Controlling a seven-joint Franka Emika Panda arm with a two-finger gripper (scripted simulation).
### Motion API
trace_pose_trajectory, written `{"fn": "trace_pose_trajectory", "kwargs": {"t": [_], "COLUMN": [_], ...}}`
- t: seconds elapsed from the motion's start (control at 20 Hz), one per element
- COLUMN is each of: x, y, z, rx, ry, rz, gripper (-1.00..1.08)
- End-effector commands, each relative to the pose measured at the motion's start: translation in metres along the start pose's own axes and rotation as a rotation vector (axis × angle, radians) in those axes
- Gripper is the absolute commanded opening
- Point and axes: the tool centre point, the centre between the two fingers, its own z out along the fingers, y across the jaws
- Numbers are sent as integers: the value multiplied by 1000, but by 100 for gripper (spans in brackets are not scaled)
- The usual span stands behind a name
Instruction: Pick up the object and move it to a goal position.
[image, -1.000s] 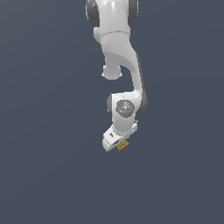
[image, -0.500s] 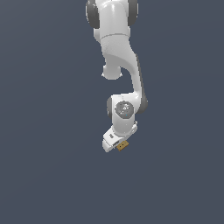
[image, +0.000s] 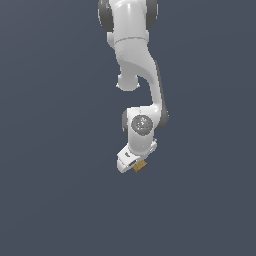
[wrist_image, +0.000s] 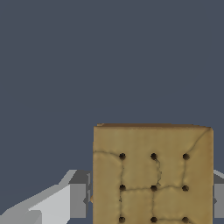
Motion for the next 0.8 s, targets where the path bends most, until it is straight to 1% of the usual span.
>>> {"fn": "trace_pose_trajectory", "kwargs": {"t": [0.0,0.35,0.55,0.75], "x": [-1,-10,-19,-30], "y": [2,8,15,23], "z": [-7,-44,-80,-124], "rx": [-1,-2,-2,-2], "ry": [1,1,1,1], "rz": [0,0,-1,-1], "gripper": [-100,-100,-100,-100]}}
